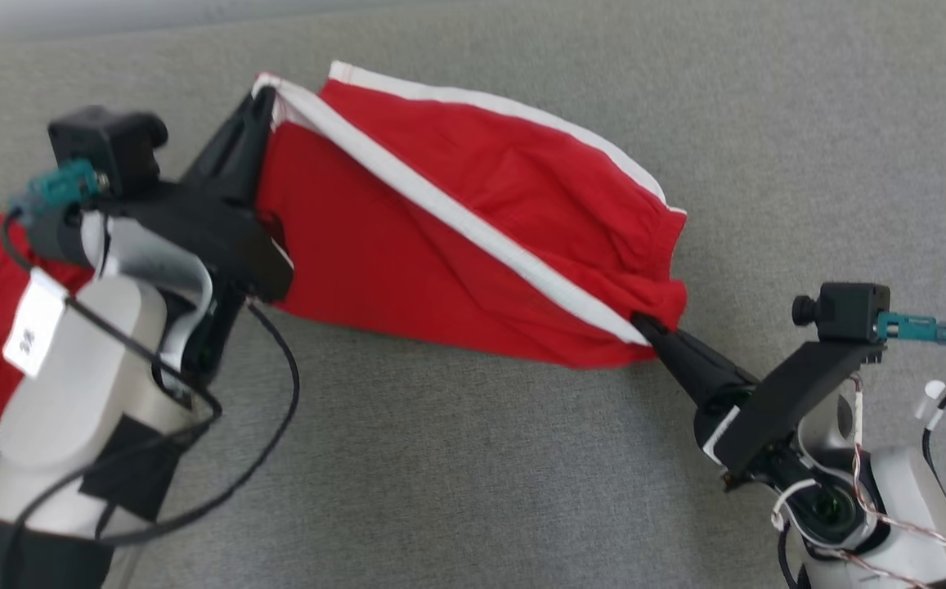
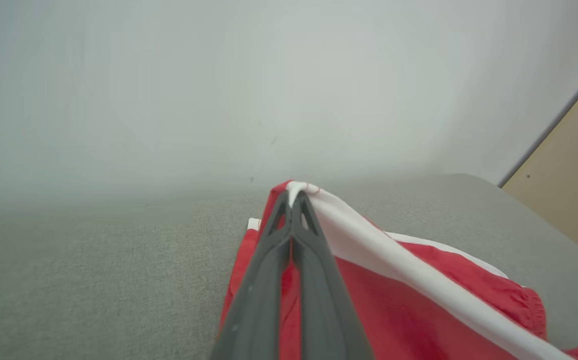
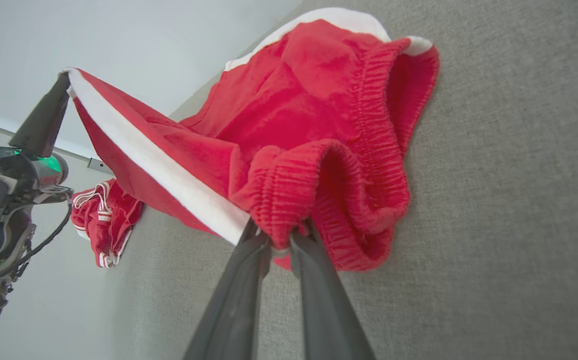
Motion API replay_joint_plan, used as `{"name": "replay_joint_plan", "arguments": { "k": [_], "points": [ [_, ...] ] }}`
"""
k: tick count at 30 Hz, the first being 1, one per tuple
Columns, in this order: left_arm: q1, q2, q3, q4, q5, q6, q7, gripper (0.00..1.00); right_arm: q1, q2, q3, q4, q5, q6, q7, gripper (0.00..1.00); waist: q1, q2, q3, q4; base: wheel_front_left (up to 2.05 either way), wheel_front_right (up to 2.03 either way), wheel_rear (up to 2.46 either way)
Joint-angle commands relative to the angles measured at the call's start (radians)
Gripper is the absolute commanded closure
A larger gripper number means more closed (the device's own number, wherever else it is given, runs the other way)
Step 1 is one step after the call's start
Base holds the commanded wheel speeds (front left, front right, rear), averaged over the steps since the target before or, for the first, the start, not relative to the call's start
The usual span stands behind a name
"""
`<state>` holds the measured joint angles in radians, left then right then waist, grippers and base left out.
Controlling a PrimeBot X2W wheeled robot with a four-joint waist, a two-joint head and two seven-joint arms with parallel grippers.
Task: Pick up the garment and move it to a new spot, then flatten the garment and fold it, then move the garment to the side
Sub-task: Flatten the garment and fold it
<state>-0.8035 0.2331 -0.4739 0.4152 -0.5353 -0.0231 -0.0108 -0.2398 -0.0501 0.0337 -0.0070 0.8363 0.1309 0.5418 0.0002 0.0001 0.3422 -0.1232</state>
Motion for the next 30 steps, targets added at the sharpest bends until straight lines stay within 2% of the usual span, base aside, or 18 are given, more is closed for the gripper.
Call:
{"name": "replay_joint_plan", "arguments": {
  "k": [1, 8, 20, 30],
  "points": [
    [-0.041, 0.001, 0.003, 0.025, 0.008, -0.003, -0.005, 1.00, -0.028, -0.001, 0.008, 0.012, 0.020, 0.000, -0.023, 1.00, -0.0002, -0.0001, 0.049, -0.028, 0.00, 0.00, 0.00],
    [-0.188, -0.023, -0.001, 0.153, 0.025, -0.014, -0.027, 1.00, -0.114, -0.001, 0.067, 0.069, 0.097, 0.000, -0.136, 1.00, -0.0002, -0.0001, 0.113, -0.057, 0.00, 0.00, 0.00],
    [-0.315, -0.046, -0.001, 0.285, 0.028, -0.023, -0.059, 1.00, -0.190, -0.001, 0.112, 0.081, 0.240, 0.000, -0.304, 1.00, -0.0002, -0.0001, 0.144, -0.097, 0.00, 0.00, 0.00],
    [-0.387, -0.048, -0.006, 0.379, 0.040, -0.012, -0.087, 1.00, -0.278, -0.001, 0.170, 0.173, 0.392, 0.000, -0.459, 1.00, -0.0002, -0.0001, 0.175, -0.128, 0.00, 0.00, 0.00]
  ]
}}
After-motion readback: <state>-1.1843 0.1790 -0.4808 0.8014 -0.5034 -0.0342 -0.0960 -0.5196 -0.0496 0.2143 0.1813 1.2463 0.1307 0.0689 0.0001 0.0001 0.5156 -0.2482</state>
